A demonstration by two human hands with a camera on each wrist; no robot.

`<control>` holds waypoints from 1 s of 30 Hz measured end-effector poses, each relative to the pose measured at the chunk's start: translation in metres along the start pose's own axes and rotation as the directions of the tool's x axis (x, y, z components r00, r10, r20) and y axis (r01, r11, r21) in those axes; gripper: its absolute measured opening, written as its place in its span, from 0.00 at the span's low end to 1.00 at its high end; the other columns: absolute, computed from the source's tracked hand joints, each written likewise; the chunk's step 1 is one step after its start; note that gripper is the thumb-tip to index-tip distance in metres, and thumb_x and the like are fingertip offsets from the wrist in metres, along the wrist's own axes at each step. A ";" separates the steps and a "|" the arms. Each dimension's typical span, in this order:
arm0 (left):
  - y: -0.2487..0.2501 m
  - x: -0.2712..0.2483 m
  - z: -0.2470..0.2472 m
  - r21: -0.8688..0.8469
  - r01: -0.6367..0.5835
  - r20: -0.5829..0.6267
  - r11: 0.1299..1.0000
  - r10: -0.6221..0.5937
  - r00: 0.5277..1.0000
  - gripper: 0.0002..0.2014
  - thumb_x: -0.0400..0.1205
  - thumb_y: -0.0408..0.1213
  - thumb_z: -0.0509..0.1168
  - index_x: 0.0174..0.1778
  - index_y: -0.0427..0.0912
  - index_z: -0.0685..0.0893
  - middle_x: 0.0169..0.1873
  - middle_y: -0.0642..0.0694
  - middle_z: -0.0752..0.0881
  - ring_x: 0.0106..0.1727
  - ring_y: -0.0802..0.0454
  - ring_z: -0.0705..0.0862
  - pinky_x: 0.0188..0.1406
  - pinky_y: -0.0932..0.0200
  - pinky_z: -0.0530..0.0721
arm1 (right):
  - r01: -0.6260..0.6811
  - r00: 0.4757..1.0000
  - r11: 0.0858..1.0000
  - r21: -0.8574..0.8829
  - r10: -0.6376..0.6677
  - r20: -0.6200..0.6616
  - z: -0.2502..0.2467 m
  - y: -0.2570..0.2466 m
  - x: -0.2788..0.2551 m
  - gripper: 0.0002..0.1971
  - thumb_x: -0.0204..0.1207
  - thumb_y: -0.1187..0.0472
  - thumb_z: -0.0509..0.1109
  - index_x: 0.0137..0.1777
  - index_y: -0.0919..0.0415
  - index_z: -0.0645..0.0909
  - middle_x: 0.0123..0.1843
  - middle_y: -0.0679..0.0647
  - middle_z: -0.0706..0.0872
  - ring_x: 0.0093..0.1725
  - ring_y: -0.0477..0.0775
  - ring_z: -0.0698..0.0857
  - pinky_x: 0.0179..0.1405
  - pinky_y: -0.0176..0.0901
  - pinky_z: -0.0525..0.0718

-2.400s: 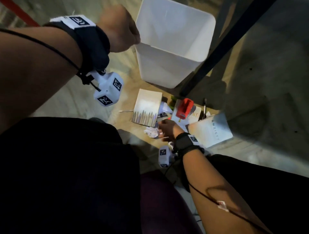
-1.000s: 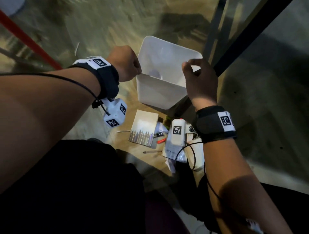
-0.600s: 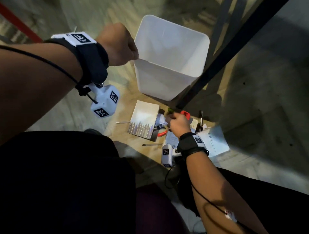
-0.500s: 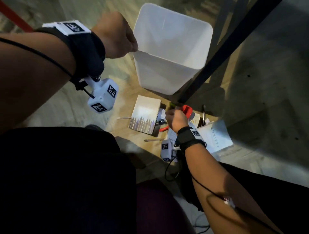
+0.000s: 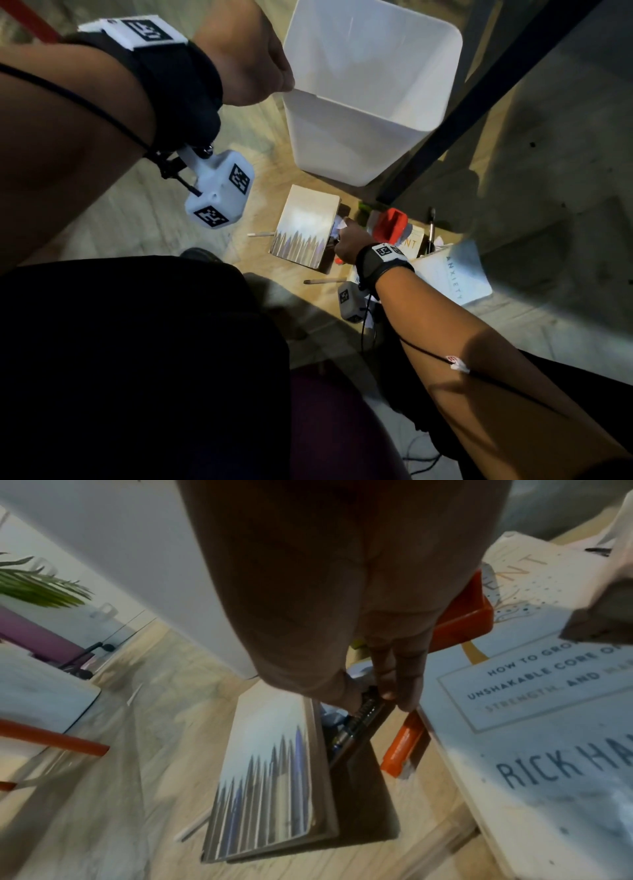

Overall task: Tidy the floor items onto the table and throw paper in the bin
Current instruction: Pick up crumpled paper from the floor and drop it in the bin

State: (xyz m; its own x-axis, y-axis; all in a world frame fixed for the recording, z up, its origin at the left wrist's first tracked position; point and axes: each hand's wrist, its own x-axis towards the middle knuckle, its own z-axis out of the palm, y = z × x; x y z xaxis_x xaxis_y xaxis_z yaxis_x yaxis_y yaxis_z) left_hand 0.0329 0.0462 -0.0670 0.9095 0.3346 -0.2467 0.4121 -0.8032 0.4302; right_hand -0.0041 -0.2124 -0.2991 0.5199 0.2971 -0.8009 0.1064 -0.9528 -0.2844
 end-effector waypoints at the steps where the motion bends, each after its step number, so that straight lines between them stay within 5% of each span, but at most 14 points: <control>1: 0.001 0.000 0.000 0.003 0.005 0.006 1.000 -0.005 1.000 0.10 0.83 0.44 0.73 0.57 0.48 0.93 0.48 0.51 0.90 0.40 0.55 0.82 0.30 0.71 0.67 | 0.026 0.999 0.999 -0.033 -0.027 -0.040 0.000 0.001 -0.002 0.18 0.83 0.67 0.67 0.70 0.76 0.82 0.72 0.70 0.83 0.64 0.68 0.85 0.59 0.50 0.84; 5: 0.003 -0.002 0.001 -0.014 0.027 0.019 1.000 -0.027 0.999 0.10 0.83 0.44 0.73 0.58 0.48 0.93 0.45 0.52 0.88 0.30 0.64 0.76 0.28 0.70 0.67 | 0.059 0.993 0.996 -0.073 -0.066 -0.100 0.003 0.007 -0.012 0.11 0.83 0.65 0.68 0.60 0.73 0.83 0.57 0.63 0.83 0.59 0.65 0.88 0.45 0.44 0.84; 8: 0.007 -0.003 -0.002 -0.012 0.029 0.006 1.000 -0.029 1.000 0.09 0.83 0.43 0.74 0.57 0.49 0.94 0.44 0.54 0.87 0.30 0.64 0.76 0.28 0.70 0.66 | 0.006 0.982 0.999 -0.050 -0.015 -0.188 0.003 0.018 -0.025 0.16 0.90 0.61 0.64 0.71 0.72 0.80 0.58 0.57 0.80 0.59 0.59 0.89 0.33 0.26 0.83; 9: 0.007 -0.004 -0.003 -0.005 0.034 0.009 0.999 -0.034 0.999 0.09 0.82 0.43 0.74 0.57 0.48 0.94 0.44 0.54 0.87 0.31 0.63 0.77 0.28 0.70 0.66 | -0.023 0.962 1.000 0.009 0.024 -0.273 0.000 0.020 -0.033 0.16 0.90 0.59 0.66 0.72 0.68 0.80 0.61 0.56 0.81 0.59 0.56 0.88 0.39 0.25 0.85; 11: 0.009 -0.004 -0.006 0.014 0.037 0.013 0.999 -0.038 0.999 0.09 0.82 0.42 0.75 0.56 0.47 0.94 0.45 0.54 0.88 0.38 0.58 0.81 0.31 0.69 0.69 | 0.017 0.870 0.996 0.084 0.026 -0.492 -0.009 0.018 -0.052 0.13 0.85 0.58 0.74 0.67 0.61 0.83 0.64 0.57 0.85 0.65 0.56 0.85 0.60 0.44 0.88; 14: 0.013 -0.005 -0.010 0.011 0.034 0.017 0.999 -0.034 0.999 0.09 0.81 0.41 0.76 0.55 0.45 0.95 0.51 0.50 0.92 0.47 0.55 0.83 0.45 0.61 0.77 | 0.161 0.749 0.949 0.270 0.060 -0.659 -0.031 0.011 -0.089 0.14 0.79 0.62 0.77 0.63 0.55 0.82 0.61 0.57 0.88 0.64 0.61 0.85 0.57 0.53 0.87; 17: 0.016 -0.006 -0.012 0.025 0.044 0.030 0.999 -0.045 0.999 0.09 0.81 0.40 0.75 0.55 0.43 0.95 0.52 0.47 0.93 0.48 0.53 0.85 0.48 0.57 0.79 | 0.327 0.618 0.870 0.369 0.098 -0.780 -0.060 0.001 -0.126 0.09 0.74 0.58 0.76 0.53 0.57 0.90 0.46 0.53 0.93 0.47 0.55 0.92 0.50 0.56 0.93; 21: 0.018 -0.007 -0.014 0.030 0.046 0.021 0.999 -0.047 0.999 0.09 0.79 0.38 0.75 0.53 0.41 0.95 0.50 0.46 0.93 0.50 0.47 0.89 0.51 0.53 0.85 | 0.608 0.232 0.775 0.171 0.033 -0.972 -0.118 -0.038 -0.179 0.02 0.73 0.61 0.76 0.42 0.58 0.89 0.38 0.53 0.91 0.40 0.56 0.90 0.44 0.48 0.89; 23: 0.018 -0.007 -0.014 0.036 0.041 0.020 0.998 -0.042 0.999 0.09 0.79 0.39 0.76 0.52 0.40 0.95 0.50 0.45 0.93 0.52 0.45 0.90 0.53 0.50 0.87 | 0.734 0.102 0.673 0.092 0.024 -0.994 -0.149 -0.062 -0.198 0.02 0.73 0.63 0.75 0.43 0.57 0.87 0.45 0.57 0.89 0.45 0.54 0.89 0.47 0.48 0.88; 25: 0.017 -0.009 -0.015 0.037 0.045 0.025 0.998 -0.046 0.999 0.09 0.79 0.39 0.76 0.52 0.40 0.95 0.49 0.44 0.93 0.52 0.44 0.90 0.51 0.50 0.86 | 0.758 -0.018 0.652 -0.004 0.015 -1.000 -0.176 -0.079 -0.205 0.06 0.70 0.69 0.71 0.46 0.66 0.86 0.48 0.61 0.86 0.48 0.45 0.84 0.51 0.32 0.82; 27: 0.015 -0.009 -0.014 0.025 0.047 0.022 0.999 -0.048 0.999 0.09 0.79 0.39 0.76 0.52 0.40 0.95 0.49 0.45 0.93 0.52 0.44 0.90 0.50 0.52 0.86 | 0.725 -0.062 0.686 -0.062 -0.025 -0.998 -0.200 -0.091 -0.203 0.08 0.69 0.69 0.68 0.46 0.70 0.85 0.49 0.65 0.86 0.49 0.45 0.82 0.51 0.28 0.77; 30: 0.017 -0.009 -0.014 0.019 0.047 0.030 0.999 -0.047 0.998 0.09 0.78 0.39 0.76 0.51 0.41 0.95 0.48 0.45 0.93 0.51 0.44 0.90 0.46 0.54 0.82 | 0.676 -0.041 0.735 -0.054 -0.035 -0.999 -0.215 -0.102 -0.182 0.10 0.66 0.65 0.68 0.45 0.65 0.87 0.47 0.52 0.86 0.51 0.57 0.86 0.53 0.42 0.82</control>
State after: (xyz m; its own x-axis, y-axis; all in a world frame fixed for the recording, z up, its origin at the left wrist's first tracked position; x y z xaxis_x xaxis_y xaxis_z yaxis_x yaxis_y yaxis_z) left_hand 0.0323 0.0365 -0.0456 0.8870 0.3573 -0.2924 0.4530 -0.7958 0.4018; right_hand 0.0726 -0.1825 -0.0116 0.8212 -0.0412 0.5692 0.4754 -0.5024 -0.7222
